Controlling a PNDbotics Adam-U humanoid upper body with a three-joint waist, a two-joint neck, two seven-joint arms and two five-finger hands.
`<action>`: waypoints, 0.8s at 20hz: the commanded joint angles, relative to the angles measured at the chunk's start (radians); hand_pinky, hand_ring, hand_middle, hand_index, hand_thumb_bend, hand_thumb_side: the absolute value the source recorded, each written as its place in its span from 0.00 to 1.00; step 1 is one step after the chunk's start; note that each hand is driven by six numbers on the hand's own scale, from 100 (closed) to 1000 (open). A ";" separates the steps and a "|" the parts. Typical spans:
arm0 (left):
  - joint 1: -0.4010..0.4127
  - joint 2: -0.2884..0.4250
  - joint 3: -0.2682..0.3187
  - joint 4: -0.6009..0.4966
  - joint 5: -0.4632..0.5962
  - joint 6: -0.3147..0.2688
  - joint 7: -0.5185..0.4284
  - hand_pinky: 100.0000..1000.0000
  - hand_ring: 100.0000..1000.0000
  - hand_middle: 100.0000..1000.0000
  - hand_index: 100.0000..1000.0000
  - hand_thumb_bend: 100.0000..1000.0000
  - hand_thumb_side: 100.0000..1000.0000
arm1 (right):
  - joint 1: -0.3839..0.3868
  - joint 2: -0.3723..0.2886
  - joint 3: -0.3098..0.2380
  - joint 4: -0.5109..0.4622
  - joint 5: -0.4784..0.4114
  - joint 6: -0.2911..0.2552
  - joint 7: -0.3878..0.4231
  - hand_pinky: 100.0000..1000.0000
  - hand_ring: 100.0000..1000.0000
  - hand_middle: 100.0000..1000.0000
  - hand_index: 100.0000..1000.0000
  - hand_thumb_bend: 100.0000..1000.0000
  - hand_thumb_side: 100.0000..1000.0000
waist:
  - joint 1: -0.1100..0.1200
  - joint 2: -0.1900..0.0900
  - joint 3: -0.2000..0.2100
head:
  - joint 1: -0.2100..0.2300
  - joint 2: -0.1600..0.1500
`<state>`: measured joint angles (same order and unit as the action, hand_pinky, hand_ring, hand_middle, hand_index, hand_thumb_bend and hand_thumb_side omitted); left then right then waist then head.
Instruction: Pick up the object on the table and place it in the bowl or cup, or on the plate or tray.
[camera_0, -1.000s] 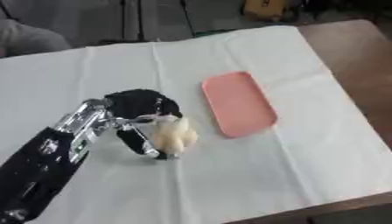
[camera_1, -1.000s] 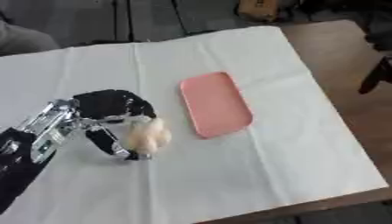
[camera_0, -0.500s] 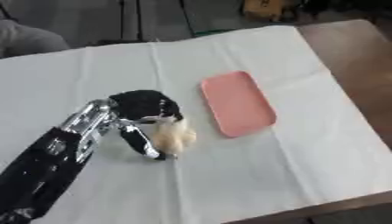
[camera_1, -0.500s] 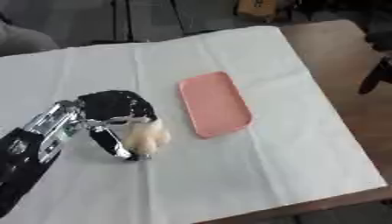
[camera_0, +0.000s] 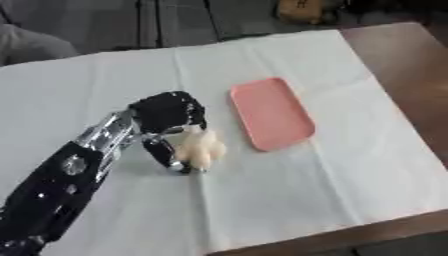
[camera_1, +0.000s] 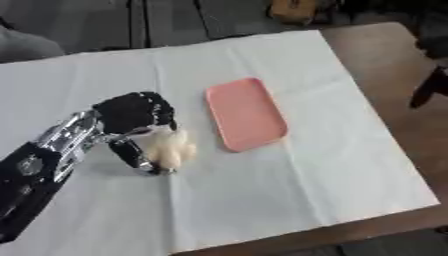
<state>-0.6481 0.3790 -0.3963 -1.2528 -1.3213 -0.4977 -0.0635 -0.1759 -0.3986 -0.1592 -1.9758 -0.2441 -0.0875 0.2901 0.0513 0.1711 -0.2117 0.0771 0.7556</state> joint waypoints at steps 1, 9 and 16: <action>-0.015 0.002 0.014 0.023 -0.017 0.000 0.016 0.77 0.72 0.56 0.67 0.70 0.36 | -0.009 -0.011 -0.003 -0.008 -0.004 -0.002 0.004 0.31 0.32 0.72 0.65 0.00 0.67 | -0.004 -0.014 -0.002 | -0.001 -0.006; -0.031 0.023 0.038 0.031 0.151 -0.101 -0.334 0.84 0.83 0.79 0.87 0.64 0.75 | -0.009 -0.012 -0.003 -0.007 -0.005 -0.002 0.003 0.31 0.32 0.72 0.65 0.00 0.67 | -0.006 -0.016 -0.003 | -0.004 -0.005; -0.119 0.055 0.041 0.066 0.227 -0.148 -0.478 0.83 0.81 0.75 0.82 0.59 0.67 | -0.011 -0.011 0.000 -0.007 -0.007 -0.003 0.006 0.31 0.32 0.72 0.65 0.00 0.67 | -0.008 -0.015 -0.015 | 0.000 -0.008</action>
<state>-0.7449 0.4052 -0.3698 -1.1839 -1.1111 -0.6132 -0.4906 -0.1762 -0.3985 -0.1585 -1.9757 -0.2447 -0.0895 0.2925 0.0493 0.1698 -0.2270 0.0767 0.7555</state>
